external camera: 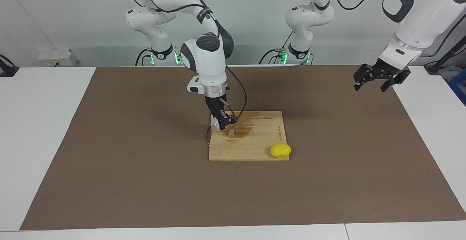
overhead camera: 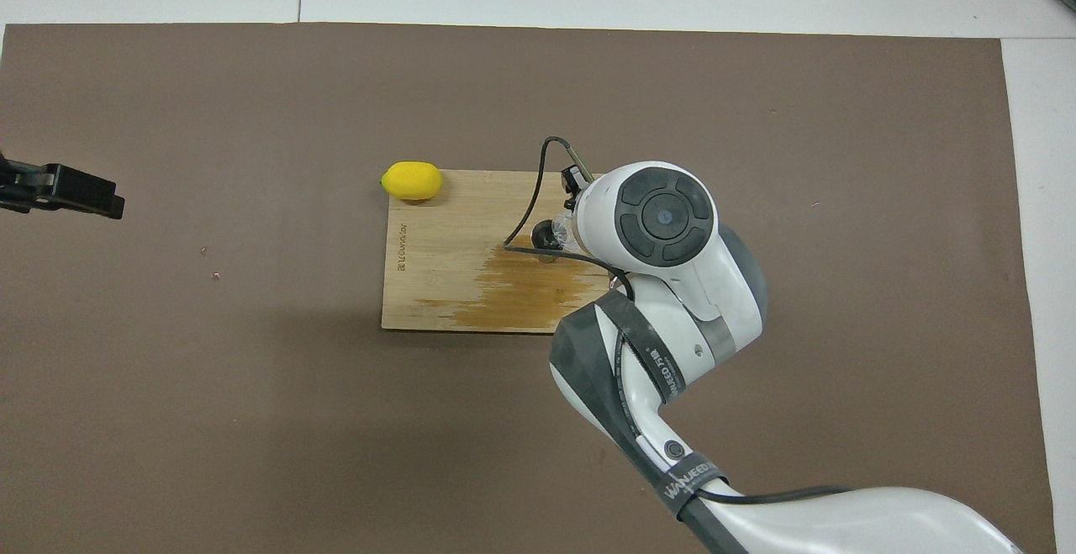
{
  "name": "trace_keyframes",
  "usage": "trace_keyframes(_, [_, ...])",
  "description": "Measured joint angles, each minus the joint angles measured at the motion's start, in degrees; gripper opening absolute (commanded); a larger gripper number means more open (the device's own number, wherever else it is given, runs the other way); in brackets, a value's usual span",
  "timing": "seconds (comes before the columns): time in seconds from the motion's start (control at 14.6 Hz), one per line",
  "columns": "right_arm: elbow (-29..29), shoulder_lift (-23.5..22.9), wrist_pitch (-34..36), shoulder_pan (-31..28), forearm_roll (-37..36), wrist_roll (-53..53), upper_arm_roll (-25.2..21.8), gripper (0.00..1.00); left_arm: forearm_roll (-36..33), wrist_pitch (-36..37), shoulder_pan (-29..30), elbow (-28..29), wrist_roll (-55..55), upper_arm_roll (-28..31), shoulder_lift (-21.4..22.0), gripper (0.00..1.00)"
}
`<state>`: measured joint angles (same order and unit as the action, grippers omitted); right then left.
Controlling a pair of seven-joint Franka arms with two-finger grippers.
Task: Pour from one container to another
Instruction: 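Hold the clear cup tilted over the glass with the right gripper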
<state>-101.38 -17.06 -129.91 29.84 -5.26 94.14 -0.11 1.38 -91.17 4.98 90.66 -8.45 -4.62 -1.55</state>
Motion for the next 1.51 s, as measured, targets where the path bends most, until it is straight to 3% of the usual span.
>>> trace_keyframes(0.21, [0.1, 0.1, 0.2, 0.7, -2.1, 0.0, 0.0, 0.30, 0.0, 5.6, -0.1, -3.1, -0.3, -0.7, 1.1, 1.00])
trace_keyframes(0.48, [0.1, 0.1, 0.6, 0.7, -4.7, 0.0, 0.0, 0.30, 0.0, 7.6, -0.2, -2.9, -0.3, -1.5, 1.5, 1.00])
trace_keyframes(1.51, [0.8, 0.1, 0.6, 1.3, -3.1, 3.4, 0.0, 0.29, -0.2, 6.1, -0.8, 2.1, -0.3, -1.0, 5.2, 1.00])
